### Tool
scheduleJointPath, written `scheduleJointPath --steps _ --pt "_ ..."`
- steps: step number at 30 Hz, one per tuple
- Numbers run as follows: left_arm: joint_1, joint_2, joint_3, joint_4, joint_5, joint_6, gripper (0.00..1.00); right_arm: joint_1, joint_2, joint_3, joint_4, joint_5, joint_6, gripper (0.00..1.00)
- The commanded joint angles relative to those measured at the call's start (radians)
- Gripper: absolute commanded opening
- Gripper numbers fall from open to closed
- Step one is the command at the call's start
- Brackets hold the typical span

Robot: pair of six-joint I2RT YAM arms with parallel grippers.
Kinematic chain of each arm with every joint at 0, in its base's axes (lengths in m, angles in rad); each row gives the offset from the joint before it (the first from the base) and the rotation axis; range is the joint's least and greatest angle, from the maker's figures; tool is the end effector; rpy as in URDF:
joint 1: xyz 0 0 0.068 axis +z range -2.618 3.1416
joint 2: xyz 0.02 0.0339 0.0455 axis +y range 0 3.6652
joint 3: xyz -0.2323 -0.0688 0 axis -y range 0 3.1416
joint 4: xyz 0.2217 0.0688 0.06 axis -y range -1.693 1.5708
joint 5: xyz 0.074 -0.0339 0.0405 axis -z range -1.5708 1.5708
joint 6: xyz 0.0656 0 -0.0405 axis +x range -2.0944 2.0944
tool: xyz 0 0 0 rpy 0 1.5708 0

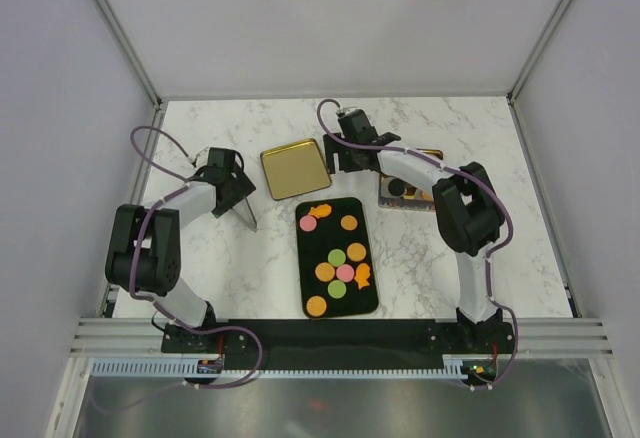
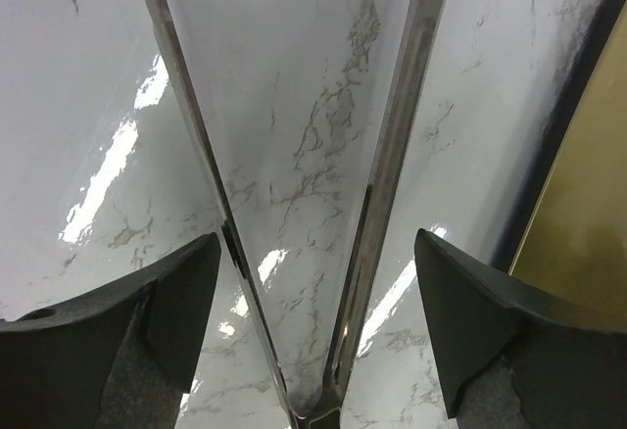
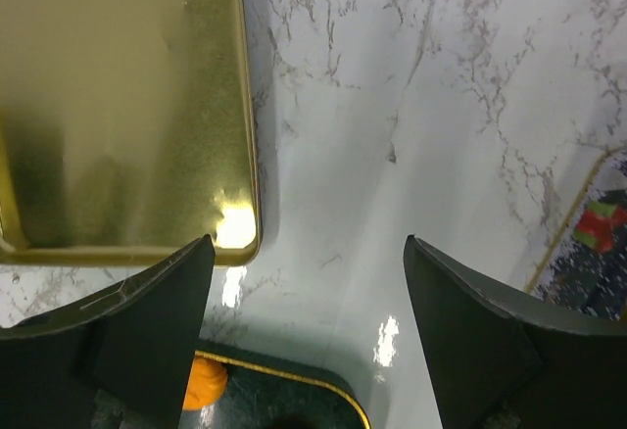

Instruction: Pack the cookies

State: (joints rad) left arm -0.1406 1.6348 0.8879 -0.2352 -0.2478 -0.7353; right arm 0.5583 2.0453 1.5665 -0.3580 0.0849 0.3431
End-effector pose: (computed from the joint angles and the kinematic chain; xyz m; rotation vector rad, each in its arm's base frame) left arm 0.3139 -0.0282 0.1243 -0.8251 2.3695 -0.0396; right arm 0.3794 0.2304 0.1678 -0.2213 2.4176 0.3137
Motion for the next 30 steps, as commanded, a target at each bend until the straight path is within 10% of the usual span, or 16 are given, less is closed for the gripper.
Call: scheduleJointPath --steps 1,16,22,26,30 --pt "0.004 -0.096 -0.029 0.034 -0.001 0.028 0.88 -0.001 0.073 0.081 0.017 -0.031 -0.004 0.86" --pt "-0.022 -0.503 -0.132 0.027 0.102 0.028 0.87 0.04 0.282 0.268 0.011 -0.007 -0.001 0.68" --pt "-0.088 -0.437 -0.066 0.04 0.157 0.071 0.86 0.057 0.299 0.274 0.001 0.045 0.004 0.4" --pt "-0.094 -0.362 -0.058 0.124 0.225 0.074 0.88 0.054 0.299 0.276 -0.015 0.073 0.01 0.0" --pt "-0.093 -0.264 -0.027 0.2 0.346 0.07 0.92 0.022 0.27 0.268 -0.025 0.049 0.022 0.0"
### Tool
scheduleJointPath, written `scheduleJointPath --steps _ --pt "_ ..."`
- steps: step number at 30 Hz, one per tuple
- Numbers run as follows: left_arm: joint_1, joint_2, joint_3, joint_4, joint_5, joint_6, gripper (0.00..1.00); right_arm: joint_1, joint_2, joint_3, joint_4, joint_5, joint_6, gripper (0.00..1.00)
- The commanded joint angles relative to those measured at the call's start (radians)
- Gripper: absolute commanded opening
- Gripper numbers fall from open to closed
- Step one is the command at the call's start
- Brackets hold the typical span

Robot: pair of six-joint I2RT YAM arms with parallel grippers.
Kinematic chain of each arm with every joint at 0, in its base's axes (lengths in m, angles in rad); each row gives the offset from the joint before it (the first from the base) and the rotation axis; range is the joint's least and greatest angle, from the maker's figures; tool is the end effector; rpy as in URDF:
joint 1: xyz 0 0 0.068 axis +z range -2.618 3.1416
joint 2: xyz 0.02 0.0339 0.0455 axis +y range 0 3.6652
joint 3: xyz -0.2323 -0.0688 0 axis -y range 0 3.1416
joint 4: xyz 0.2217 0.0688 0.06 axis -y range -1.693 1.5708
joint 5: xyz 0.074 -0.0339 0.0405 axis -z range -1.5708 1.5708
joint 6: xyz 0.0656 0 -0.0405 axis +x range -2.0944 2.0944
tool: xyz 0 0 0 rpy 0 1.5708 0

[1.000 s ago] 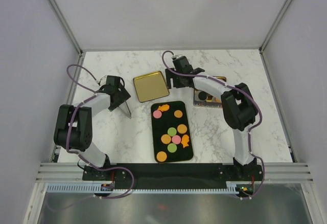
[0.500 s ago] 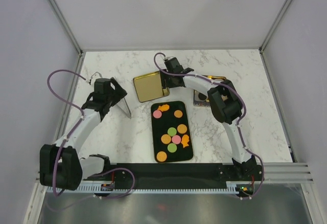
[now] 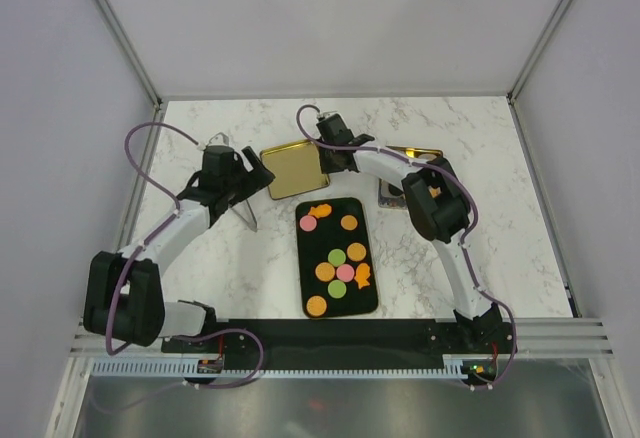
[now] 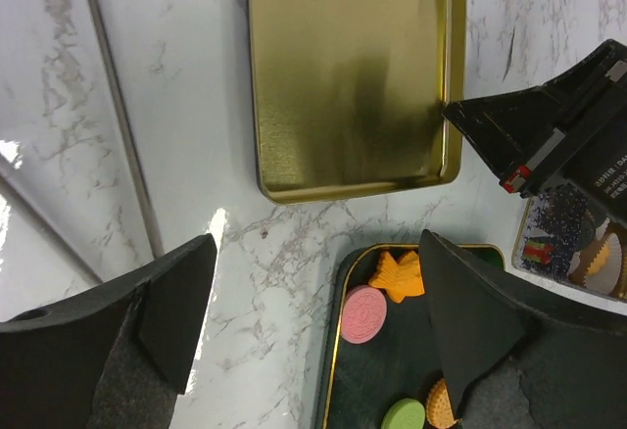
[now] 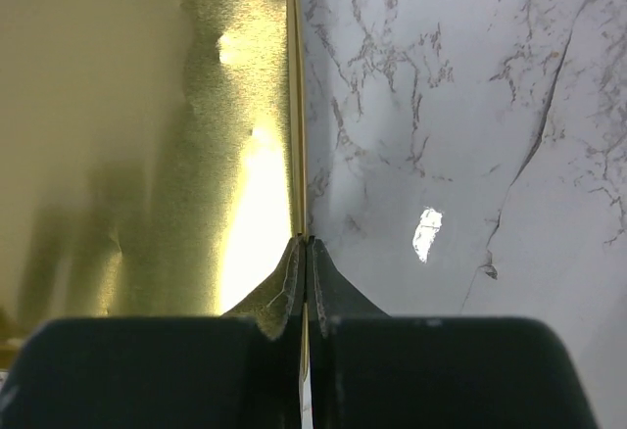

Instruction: Pack the cookies

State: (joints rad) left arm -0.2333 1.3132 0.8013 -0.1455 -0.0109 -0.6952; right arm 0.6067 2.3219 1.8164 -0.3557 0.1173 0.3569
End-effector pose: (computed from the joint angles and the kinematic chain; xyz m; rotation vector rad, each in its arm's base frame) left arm 0.2862 -0.0673 0.1965 -0.5265 2.2124 -0.4892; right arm 0.4088 0.2743 0.1229 -0.2518 2.4326 0.2925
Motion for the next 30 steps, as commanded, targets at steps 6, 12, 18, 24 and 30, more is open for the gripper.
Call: scheduleJointPath --steps 6,12,18,24,30 --pt "0.006 0.184 0.153 0.113 0.13 0.063 0.94 -0.079 -0.1 -0.011 -0.034 -0.083 0.024 0.0" --pt "0.031 0.271 0.197 0.107 0.158 0.063 0.93 -0.127 -0.15 -0.042 -0.029 -0.218 0.057 0.0" --pt "0.042 0.348 0.24 0.113 0.184 0.053 0.93 -0.134 -0.199 -0.075 -0.014 -0.249 0.073 0.0" --pt "0.045 0.432 0.285 0.195 0.261 0.022 0.93 -0.142 -0.231 -0.101 -0.003 -0.324 0.088 0.0" --pt "0.048 0.488 0.3 0.288 0.331 -0.03 0.87 -0.145 -0.309 -0.228 0.05 -0.347 0.106 0.0"
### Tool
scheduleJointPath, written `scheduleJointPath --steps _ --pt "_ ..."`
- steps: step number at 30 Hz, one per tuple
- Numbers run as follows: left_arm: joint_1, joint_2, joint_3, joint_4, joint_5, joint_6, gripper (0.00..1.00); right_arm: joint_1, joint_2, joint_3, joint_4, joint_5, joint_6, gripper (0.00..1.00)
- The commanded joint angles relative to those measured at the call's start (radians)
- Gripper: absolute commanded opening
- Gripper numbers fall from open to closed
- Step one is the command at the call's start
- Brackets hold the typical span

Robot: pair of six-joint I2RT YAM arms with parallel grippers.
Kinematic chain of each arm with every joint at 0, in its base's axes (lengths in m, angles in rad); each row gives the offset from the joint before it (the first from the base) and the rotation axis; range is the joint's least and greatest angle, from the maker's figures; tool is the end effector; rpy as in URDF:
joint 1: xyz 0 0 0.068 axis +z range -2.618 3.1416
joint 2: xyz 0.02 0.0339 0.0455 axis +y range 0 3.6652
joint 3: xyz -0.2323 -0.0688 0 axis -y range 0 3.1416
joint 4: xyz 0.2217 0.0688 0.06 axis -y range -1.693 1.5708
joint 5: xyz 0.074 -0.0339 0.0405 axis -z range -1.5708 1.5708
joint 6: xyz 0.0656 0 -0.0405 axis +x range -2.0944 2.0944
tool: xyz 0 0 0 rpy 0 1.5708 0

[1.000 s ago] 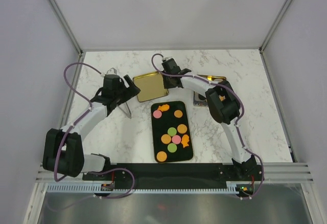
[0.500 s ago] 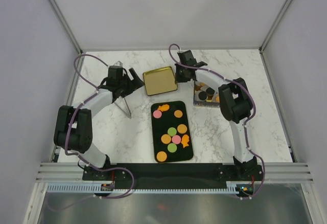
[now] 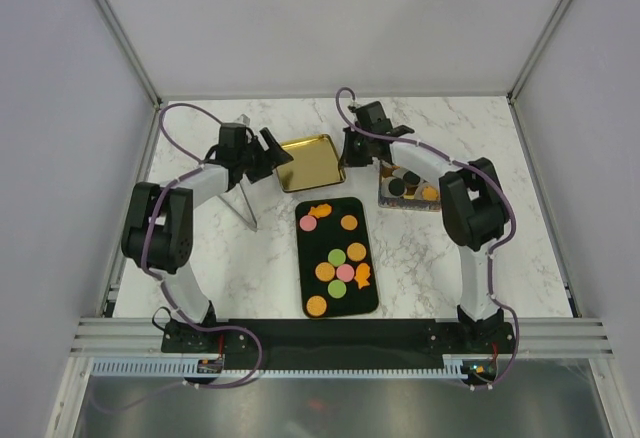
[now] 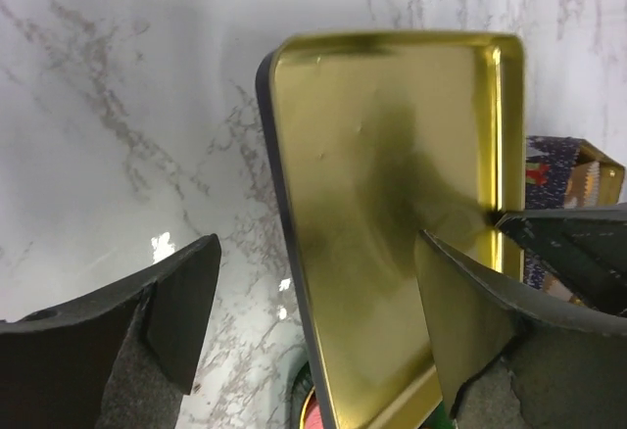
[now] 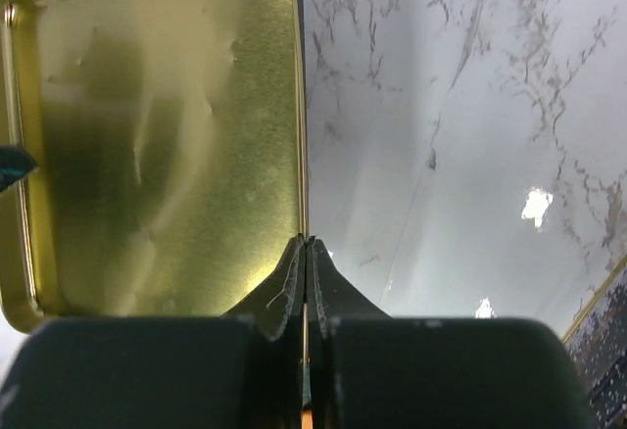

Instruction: Pack the cookies

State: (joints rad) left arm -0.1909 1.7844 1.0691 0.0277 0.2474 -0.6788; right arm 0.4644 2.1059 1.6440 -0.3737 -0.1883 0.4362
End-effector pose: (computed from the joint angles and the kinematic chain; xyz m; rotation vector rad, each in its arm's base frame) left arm 0.3723 -0.0883 0.1531 -0.4313 2.3018 -0.7292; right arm 0.4027 0.2154 0.1656 -0.1255 2.4846 0.6281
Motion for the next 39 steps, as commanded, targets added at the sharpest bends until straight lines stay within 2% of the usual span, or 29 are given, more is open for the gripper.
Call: scheduleJointPath --steps 1,6,11,16,17,20,21,23,24,26,30,33,34,37,39 --pt "0.005 0.02 0.031 0.124 0.079 -0.053 0.85 -0.006 -0.104 -0.078 0.082 -0.048 0.033 0.0" --pt "0.005 0.03 0.008 0.199 0.141 -0.099 0.64 -0.026 -0.182 -0.208 0.183 -0.129 0.085 0.0" --pt "0.001 0.02 -0.012 0.242 0.193 -0.113 0.41 -0.027 -0.251 -0.266 0.214 -0.126 0.105 0.0" --pt "-0.012 -0.006 -0.018 0.253 0.236 -0.114 0.23 -0.027 -0.3 -0.322 0.242 -0.123 0.111 0.0" --pt "-0.013 -0.013 -0.02 0.253 0.24 -0.117 0.16 -0.027 -0.307 -0.337 0.243 -0.12 0.101 0.0" --pt "-0.015 -0.037 -0.017 0.233 0.248 -0.12 0.04 -0.027 -0.342 -0.366 0.239 -0.074 0.075 0.02" --pt "-0.013 -0.045 -0.009 0.221 0.245 -0.119 0.02 -0.026 -0.349 -0.374 0.236 -0.051 0.05 0.16" --pt "-0.016 -0.06 0.008 0.157 0.227 -0.108 0.02 -0.026 -0.383 -0.4 0.22 0.038 0.02 0.35" --pt "-0.016 -0.065 0.032 0.134 0.221 -0.102 0.02 -0.026 -0.397 -0.412 0.214 0.07 -0.009 0.5" --pt "-0.016 -0.072 0.06 0.053 0.202 -0.084 0.02 -0.024 -0.455 -0.462 0.211 0.177 -0.034 0.63" --pt "-0.019 -0.071 0.123 -0.07 0.179 -0.068 0.02 0.028 -0.578 -0.544 0.237 0.326 -0.092 0.71" --pt "-0.027 -0.06 0.169 -0.147 0.176 -0.062 0.02 0.147 -0.679 -0.608 0.292 0.406 -0.161 0.73" --pt "-0.027 -0.054 0.183 -0.173 0.184 -0.054 0.02 0.231 -0.716 -0.622 0.305 0.432 -0.184 0.75" --pt "-0.033 -0.042 0.232 -0.238 0.197 -0.047 0.02 0.4 -0.742 -0.673 0.363 0.561 -0.316 0.79" --pt "-0.033 -0.039 0.256 -0.262 0.208 -0.045 0.02 0.463 -0.736 -0.693 0.409 0.628 -0.422 0.81"
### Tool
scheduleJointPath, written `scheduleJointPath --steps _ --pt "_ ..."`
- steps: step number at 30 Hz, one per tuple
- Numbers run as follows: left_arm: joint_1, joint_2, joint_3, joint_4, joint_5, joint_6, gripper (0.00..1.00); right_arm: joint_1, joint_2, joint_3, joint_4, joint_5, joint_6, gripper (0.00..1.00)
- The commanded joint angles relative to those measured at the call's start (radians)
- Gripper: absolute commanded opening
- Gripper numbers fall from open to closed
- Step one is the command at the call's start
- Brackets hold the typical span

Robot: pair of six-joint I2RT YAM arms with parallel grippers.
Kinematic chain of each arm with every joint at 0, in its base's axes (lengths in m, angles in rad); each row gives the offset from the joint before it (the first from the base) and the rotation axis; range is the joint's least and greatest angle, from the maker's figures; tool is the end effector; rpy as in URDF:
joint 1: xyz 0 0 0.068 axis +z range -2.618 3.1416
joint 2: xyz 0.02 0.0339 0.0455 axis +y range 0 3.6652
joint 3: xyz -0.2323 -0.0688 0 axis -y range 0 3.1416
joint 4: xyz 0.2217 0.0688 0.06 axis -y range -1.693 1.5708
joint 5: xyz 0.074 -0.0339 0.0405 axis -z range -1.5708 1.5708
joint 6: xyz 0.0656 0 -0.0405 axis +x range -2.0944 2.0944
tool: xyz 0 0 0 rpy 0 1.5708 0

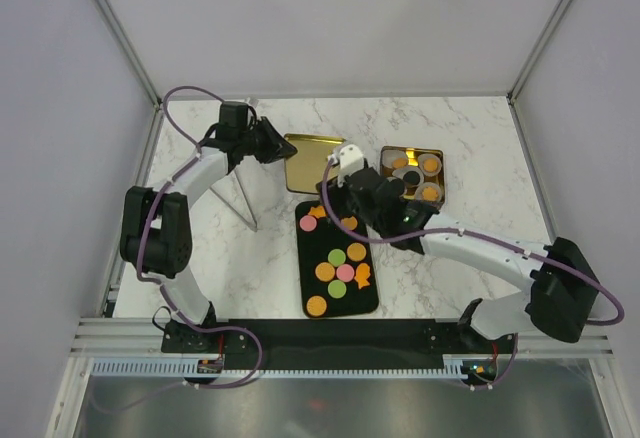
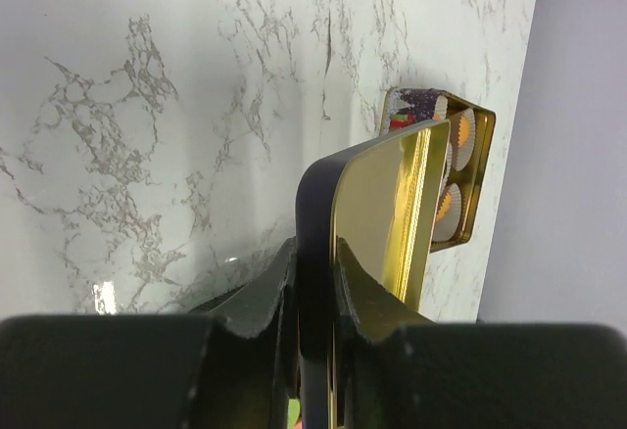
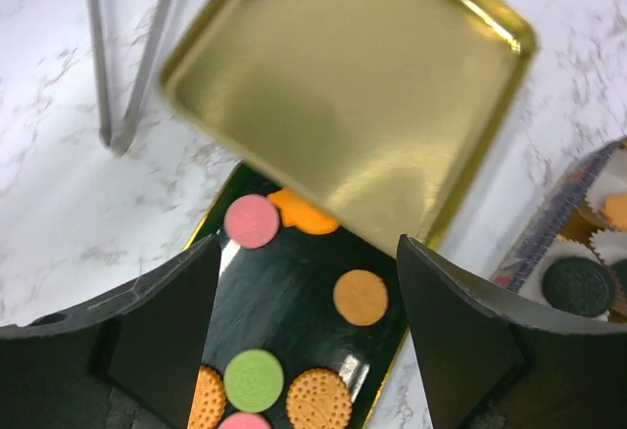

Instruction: Pack the cookies

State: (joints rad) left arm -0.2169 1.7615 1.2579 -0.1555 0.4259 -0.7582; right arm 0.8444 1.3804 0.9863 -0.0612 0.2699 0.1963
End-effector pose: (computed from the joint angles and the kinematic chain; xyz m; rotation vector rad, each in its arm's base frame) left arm 0.3779 -0.1110 0.2052 -0.3865 2.3209 -0.9844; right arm 0.2303 0.2329 0.2515 -0.4817 1.9721 0.3891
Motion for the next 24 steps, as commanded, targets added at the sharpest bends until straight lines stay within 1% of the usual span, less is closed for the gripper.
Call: scheduleJointPath --steps 1,2,3,4,5,6,7,9,10,17,20,24 --pt "-0.01 -0.014 0.075 -0.102 0.042 0.039 0.02 0.143 0.009 -0.037 0.107 0.192 -0.222 0.81" --pt "-0.012 -0.016 0.081 -0.116 0.043 0.042 0.02 0.171 0.022 -0.04 0.132 0.213 -0.288 0.82" --pt "-0.012 -0.017 0.089 -0.127 0.05 0.043 0.02 0.2 0.049 -0.04 0.144 0.273 -0.326 0.82" --pt "-0.012 -0.022 0.092 -0.147 0.053 0.051 0.02 0.247 0.066 -0.037 0.155 0.3 -0.357 0.83" --pt "-0.015 -0.028 0.095 -0.153 0.056 0.054 0.02 0.266 0.084 -0.032 0.17 0.333 -0.382 0.84" --pt "-0.013 -0.031 0.095 -0.159 0.065 0.056 0.02 0.275 0.12 -0.026 0.173 0.357 -0.424 0.85" --pt "-0.015 -0.037 0.095 -0.168 0.068 0.065 0.02 0.285 0.14 -0.017 0.176 0.42 -0.437 0.86" --pt "-0.016 -0.06 0.086 -0.182 0.073 0.072 0.02 0.288 0.176 0.008 0.182 0.466 -0.472 0.86" --pt "-0.015 -0.074 0.081 -0.188 0.074 0.079 0.02 0.286 0.205 0.011 0.211 0.509 -0.512 0.86" --pt "-0.021 -0.112 0.052 -0.2 0.099 0.092 0.02 0.286 0.292 0.035 0.323 0.545 -0.624 0.86" --pt "-0.029 -0.117 0.049 -0.211 0.099 0.099 0.02 0.289 0.321 0.069 0.342 0.574 -0.667 0.84" --pt "-0.038 -0.129 0.046 -0.21 0.103 0.102 0.02 0.288 0.336 0.09 0.366 0.575 -0.707 0.82"
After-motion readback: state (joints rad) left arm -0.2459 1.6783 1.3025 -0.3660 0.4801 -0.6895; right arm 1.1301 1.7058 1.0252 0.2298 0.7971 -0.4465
